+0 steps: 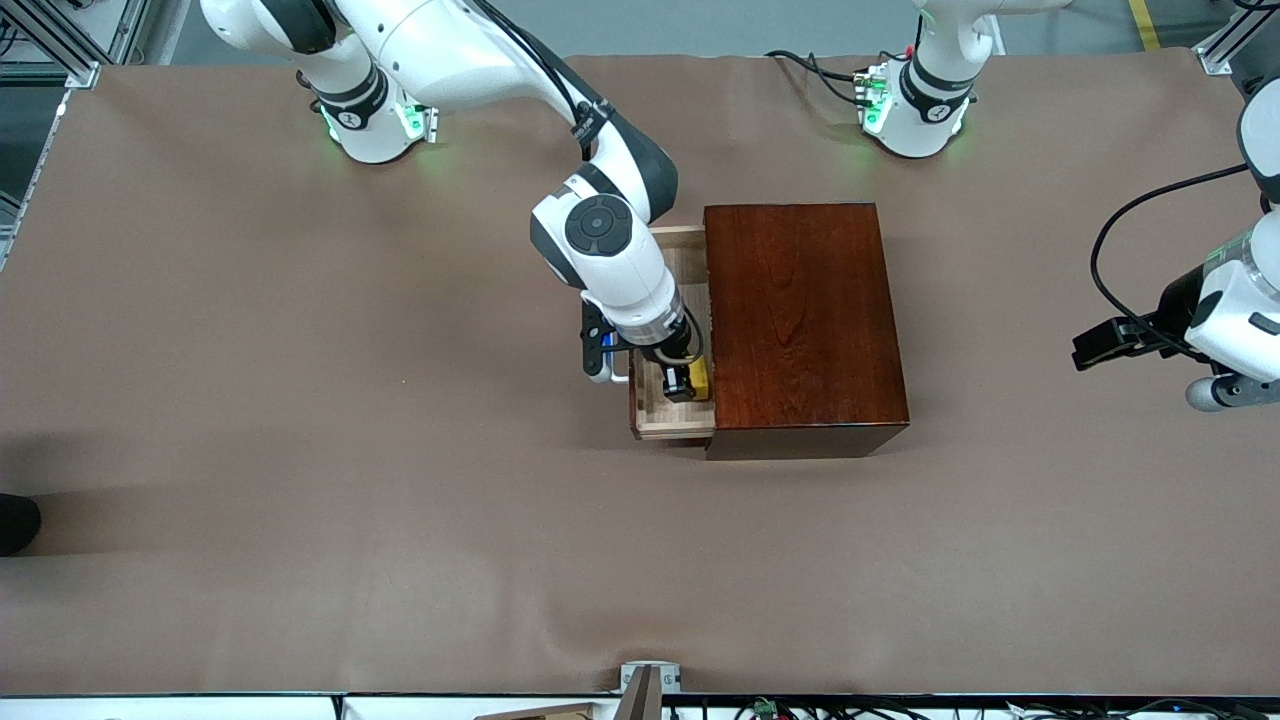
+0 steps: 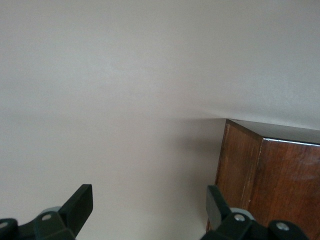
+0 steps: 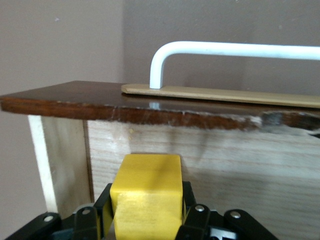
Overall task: Open drawer, take yellow block, close drawer
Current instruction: 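Grasp the yellow cube with the right gripper and lift it out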
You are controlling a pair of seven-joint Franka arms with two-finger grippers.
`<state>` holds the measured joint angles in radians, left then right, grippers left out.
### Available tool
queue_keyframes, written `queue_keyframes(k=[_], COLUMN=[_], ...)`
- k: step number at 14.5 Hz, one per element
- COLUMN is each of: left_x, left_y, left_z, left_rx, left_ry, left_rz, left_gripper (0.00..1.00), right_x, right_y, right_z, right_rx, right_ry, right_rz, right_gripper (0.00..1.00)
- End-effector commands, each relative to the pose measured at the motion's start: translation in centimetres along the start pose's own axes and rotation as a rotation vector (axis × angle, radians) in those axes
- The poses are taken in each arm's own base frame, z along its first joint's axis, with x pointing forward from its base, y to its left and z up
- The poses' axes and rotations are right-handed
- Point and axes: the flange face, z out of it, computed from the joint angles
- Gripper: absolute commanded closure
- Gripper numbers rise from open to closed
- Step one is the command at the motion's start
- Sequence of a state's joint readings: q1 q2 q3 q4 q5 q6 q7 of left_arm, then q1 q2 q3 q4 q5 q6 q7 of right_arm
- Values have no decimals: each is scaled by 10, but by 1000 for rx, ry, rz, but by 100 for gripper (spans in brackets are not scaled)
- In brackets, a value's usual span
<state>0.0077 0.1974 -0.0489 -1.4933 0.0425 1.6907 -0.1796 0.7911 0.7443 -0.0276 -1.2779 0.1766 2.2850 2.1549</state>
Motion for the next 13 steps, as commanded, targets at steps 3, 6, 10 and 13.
queue_keyframes(k=[3,6,10,13], left_x=[-9,-20,-40,-56], left_y=[-1,-1,9,13], left_z=[-10,-25,-48,-63], left_rx=[-23,-23,-46,-71], left_ry=[2,4,-13,-30], left_rz=[7,9,22,23], left_gripper=[0,0,0,0], right_x=[10,55,149,239], right_y=[-27,-50,-68,-73], right_z=[-80,-160,-208,-233], right_rx=[-143,-196,-310,-355], right_ry=[5,-83,-44,-2], right_rz=[16,-81,-447,-678], right_gripper=[90,90,90,90])
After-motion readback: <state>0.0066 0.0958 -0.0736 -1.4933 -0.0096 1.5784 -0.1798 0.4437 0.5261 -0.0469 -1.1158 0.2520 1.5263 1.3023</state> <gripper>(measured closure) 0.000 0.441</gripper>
